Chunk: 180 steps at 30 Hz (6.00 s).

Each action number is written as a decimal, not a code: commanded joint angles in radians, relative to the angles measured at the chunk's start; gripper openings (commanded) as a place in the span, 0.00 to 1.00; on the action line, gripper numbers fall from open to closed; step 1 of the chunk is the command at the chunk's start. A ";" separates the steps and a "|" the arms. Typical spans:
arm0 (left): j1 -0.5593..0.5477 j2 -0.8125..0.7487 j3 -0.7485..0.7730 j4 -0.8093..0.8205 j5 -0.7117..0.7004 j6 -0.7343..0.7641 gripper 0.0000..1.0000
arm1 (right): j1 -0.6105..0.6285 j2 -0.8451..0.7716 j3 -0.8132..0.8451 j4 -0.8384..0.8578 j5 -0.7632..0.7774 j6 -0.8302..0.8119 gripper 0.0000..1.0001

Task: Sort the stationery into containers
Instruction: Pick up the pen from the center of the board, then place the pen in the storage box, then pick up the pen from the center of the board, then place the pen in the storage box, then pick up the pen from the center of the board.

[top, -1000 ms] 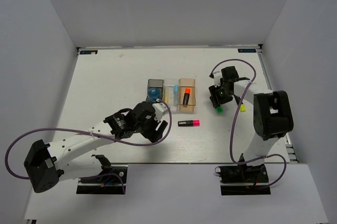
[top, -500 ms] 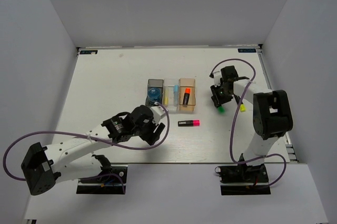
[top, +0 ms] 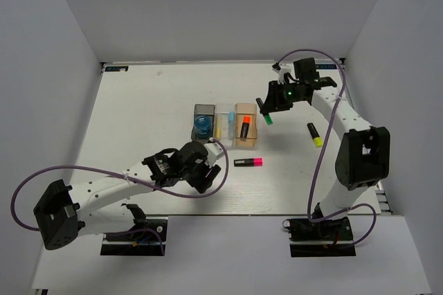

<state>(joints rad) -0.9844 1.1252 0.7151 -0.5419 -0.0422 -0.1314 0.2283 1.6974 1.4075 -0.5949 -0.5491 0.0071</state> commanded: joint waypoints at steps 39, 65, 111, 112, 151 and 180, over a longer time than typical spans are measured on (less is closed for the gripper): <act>-0.054 0.410 0.273 0.273 0.041 0.387 0.85 | 0.160 -0.030 -0.028 0.076 0.239 0.036 0.00; 0.026 0.786 0.540 0.234 0.186 0.477 0.87 | -0.012 -0.582 -0.605 0.069 0.080 -0.518 0.64; 0.268 0.882 1.124 -0.001 -0.056 -0.361 0.00 | -0.173 -0.591 -0.614 0.155 0.281 -0.268 0.91; 0.268 0.904 1.133 -0.007 -0.083 -0.385 0.00 | -0.178 -0.593 -0.611 0.155 0.288 -0.271 0.91; 0.207 0.983 1.075 -0.009 -0.085 -0.493 0.70 | -0.320 -0.568 -0.621 0.190 0.290 -0.193 0.59; 0.297 -0.387 -0.014 -0.178 -0.163 -0.093 0.98 | -0.356 0.143 -0.177 0.109 0.466 -0.457 0.60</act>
<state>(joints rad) -0.7280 0.7811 0.7509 -0.7025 -0.1963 -0.2386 -0.1287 1.8149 1.1709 -0.4717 -0.1097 -0.4381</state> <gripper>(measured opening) 0.969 0.609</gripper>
